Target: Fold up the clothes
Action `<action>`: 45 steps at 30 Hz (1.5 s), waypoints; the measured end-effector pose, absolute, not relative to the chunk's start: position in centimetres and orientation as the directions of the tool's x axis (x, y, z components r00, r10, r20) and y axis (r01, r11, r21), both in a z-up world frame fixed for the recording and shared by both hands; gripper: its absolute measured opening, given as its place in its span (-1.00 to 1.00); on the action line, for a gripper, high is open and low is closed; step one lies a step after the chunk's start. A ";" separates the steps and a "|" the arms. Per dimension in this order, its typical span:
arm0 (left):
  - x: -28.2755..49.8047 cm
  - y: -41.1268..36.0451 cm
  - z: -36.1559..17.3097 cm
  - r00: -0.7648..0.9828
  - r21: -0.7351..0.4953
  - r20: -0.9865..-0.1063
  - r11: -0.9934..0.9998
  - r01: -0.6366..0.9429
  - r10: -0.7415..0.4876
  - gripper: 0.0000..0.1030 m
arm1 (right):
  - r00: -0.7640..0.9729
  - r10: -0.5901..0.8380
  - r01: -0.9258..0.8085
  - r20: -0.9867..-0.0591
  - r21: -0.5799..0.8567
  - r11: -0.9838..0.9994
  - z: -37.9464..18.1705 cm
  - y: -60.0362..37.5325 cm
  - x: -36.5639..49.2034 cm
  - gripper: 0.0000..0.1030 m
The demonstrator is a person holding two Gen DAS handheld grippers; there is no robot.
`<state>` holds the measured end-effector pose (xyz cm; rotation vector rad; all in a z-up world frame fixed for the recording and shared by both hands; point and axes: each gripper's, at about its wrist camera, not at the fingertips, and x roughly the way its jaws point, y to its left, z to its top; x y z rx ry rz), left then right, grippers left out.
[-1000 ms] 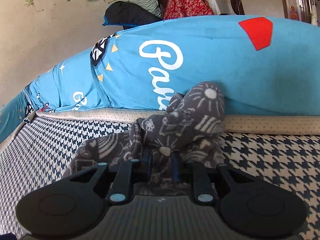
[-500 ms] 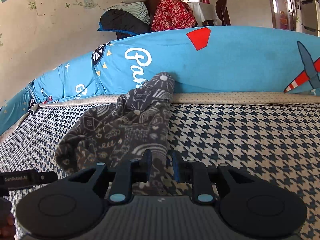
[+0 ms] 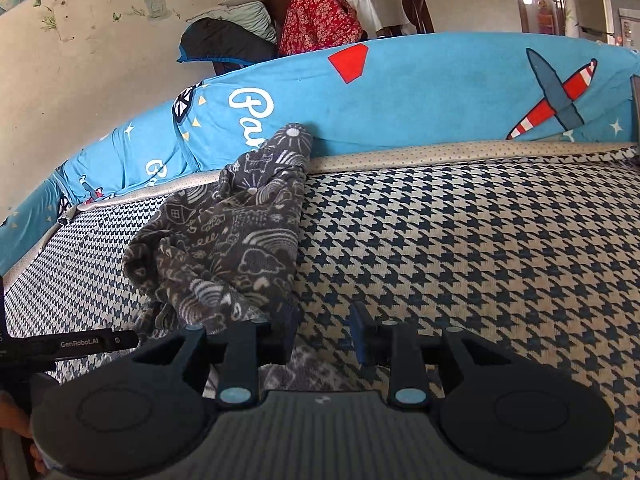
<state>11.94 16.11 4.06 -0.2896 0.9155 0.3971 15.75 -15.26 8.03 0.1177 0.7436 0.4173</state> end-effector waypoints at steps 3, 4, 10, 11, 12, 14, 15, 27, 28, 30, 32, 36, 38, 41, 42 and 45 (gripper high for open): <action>11.5 16.4 3.4 0.532 -0.060 -0.819 0.890 -0.451 0.214 1.00 | 0.668 0.385 -0.305 -0.636 0.238 0.922 8.2 -16.1 14.7 -0.44; 11.2 16.5 3.2 0.532 -0.059 -0.819 0.890 -0.452 0.216 1.00 | 0.670 0.378 -0.296 -0.639 0.236 0.925 8.3 -16.4 14.4 -0.44; 9.5 16.2 2.5 0.550 -0.017 -0.793 0.892 -0.451 0.263 1.00 | 0.674 0.359 -0.250 -0.646 0.258 0.933 8.2 -18.0 12.7 -0.34; 9.2 16.2 2.4 0.551 -0.008 -0.788 0.891 -0.454 0.274 1.00 | 0.674 0.356 -0.244 -0.648 0.259 0.934 8.1 -18.2 12.4 -0.34; 8.9 16.1 2.3 0.554 -0.002 -0.784 0.890 -0.456 0.282 1.00 | 0.673 0.354 -0.238 -0.649 0.263 0.935 8.1 -18.5 12.1 -0.33; 8.2 15.9 2.2 0.559 0.003 -0.776 0.887 -0.461 0.292 1.00 | 0.666 0.357 -0.225 -0.655 0.280 0.933 7.9 -19.0 11.6 -0.31; 7.9 15.8 2.2 0.561 0.003 -0.773 0.887 -0.462 0.296 1.00 | 0.663 0.358 -0.219 -0.657 0.287 0.933 7.8 -19.2 11.3 -0.30; 3.3 15.3 3.3 0.615 -0.091 -0.728 0.845 -0.526 0.304 1.00 | 0.632 0.408 -0.184 -0.658 0.385 0.905 6.4 -21.6 8.7 -0.10; 2.8 15.0 3.5 0.619 -0.092 -0.724 0.847 -0.524 0.304 1.00 | 0.629 0.412 -0.182 -0.660 0.390 0.903 6.2 -21.6 8.6 -0.10; 1.8 14.2 3.8 0.633 -0.087 -0.710 0.854 -0.513 0.308 1.00 | 0.623 0.418 -0.182 -0.661 0.397 0.899 5.9 -21.6 8.4 -0.05; 0.9 13.5 4.1 0.648 -0.091 -0.698 0.859 -0.503 0.305 1.00 | 0.627 0.423 -0.190 -0.654 0.399 0.897 5.7 -21.5 8.5 0.02; -0.6 12.4 4.0 0.657 -0.115 -0.699 0.862 -0.493 0.282 1.00 | 0.660 0.425 -0.192 -0.619 0.407 0.893 5.2 -21.7 8.6 0.14; -1.0 11.9 3.9 0.657 -0.116 -0.703 0.867 -0.485 0.274 1.00 | 0.667 0.424 -0.191 -0.612 0.410 0.892 4.7 -21.7 8.9 0.18; -1.5 11.3 3.7 0.662 -0.114 -0.701 0.874 -0.472 0.266 1.00 | 0.684 0.409 -0.184 -0.604 0.401 0.898 3.9 -21.5 9.2 0.18; -1.6 11.2 3.7 0.663 -0.114 -0.700 0.875 -0.470 0.265 1.00 | 0.691 0.403 -0.182 -0.600 0.395 0.901 3.7 -21.4 9.2 0.19; -1.7 11.2 3.6 0.663 -0.120 -0.701 0.874 -0.471 0.262 1.00 | 0.691 0.402 -0.187 -0.601 0.389 0.902 2.7 -20.9 9.4 0.20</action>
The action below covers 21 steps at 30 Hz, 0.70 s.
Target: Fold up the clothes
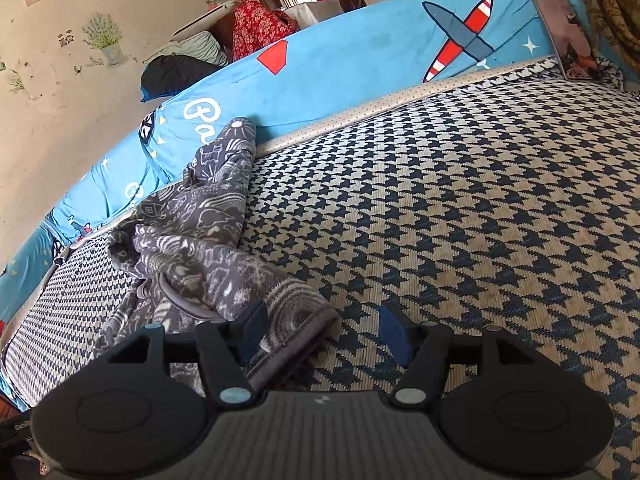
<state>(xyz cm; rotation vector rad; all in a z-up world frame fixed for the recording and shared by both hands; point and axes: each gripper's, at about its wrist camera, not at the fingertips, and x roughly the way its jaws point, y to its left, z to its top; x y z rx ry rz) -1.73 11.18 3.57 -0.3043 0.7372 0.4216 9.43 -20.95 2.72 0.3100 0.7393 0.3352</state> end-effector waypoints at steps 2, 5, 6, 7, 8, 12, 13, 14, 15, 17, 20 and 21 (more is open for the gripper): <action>-1.7 11.2 3.4 0.659 -0.118 -0.705 0.873 -0.473 0.262 1.00 | 0.707 0.396 -0.192 -0.585 0.381 0.905 2.2 -20.7 9.3 0.22; -1.6 11.1 3.2 0.655 -0.116 -0.709 0.873 -0.473 0.261 1.00 | 0.731 0.383 -0.209 -0.564 0.350 0.913 1.9 -20.1 9.1 0.26; -1.6 11.1 3.2 0.654 -0.115 -0.710 0.873 -0.473 0.261 1.00 | 0.738 0.378 -0.214 -0.559 0.337 0.917 1.7 -19.9 9.0 0.27; -1.5 11.0 3.1 0.653 -0.115 -0.711 0.873 -0.473 0.261 1.00 | 0.744 0.373 -0.218 -0.555 0.325 0.920 1.7 -19.7 8.9 0.27; -1.5 11.0 3.0 0.653 -0.114 -0.712 0.874 -0.472 0.260 1.00 | 0.748 0.368 -0.223 -0.552 0.313 0.923 1.6 -19.6 8.9 0.27; -1.3 10.8 2.8 0.650 -0.109 -0.716 0.878 -0.466 0.256 1.00 | 0.754 0.366 -0.236 -0.545 0.294 0.926 1.5 -19.2 8.8 0.17; -1.3 10.7 2.8 0.649 -0.104 -0.716 0.879 -0.465 0.259 1.00 | 0.754 0.368 -0.242 -0.544 0.291 0.926 1.4 -19.1 8.8 0.16; -1.3 10.7 2.7 0.649 -0.101 -0.715 0.880 -0.465 0.261 1.00 | 0.754 0.371 -0.248 -0.543 0.288 0.925 1.4 -19.1 8.8 0.12; -1.3 10.7 2.7 0.649 -0.101 -0.715 0.880 -0.465 0.261 1.00 | 0.753 0.374 -0.253 -0.542 0.286 0.924 1.4 -19.0 8.8 0.05; -1.3 10.7 2.7 0.651 -0.103 -0.713 0.879 -0.465 0.261 1.00 | 0.752 0.377 -0.266 -0.540 0.276 0.924 1.3 -18.8 8.8 -0.04; -1.4 10.7 2.7 0.654 -0.102 -0.710 0.881 -0.462 0.261 1.00 | 0.750 0.381 -0.292 -0.541 0.246 0.924 1.3 -18.2 8.6 -0.23; -1.5 10.7 2.7 0.655 -0.101 -0.709 0.881 -0.462 0.262 1.00 | 0.748 0.383 -0.298 -0.543 0.241 0.924 1.3 -18.1 8.6 -0.33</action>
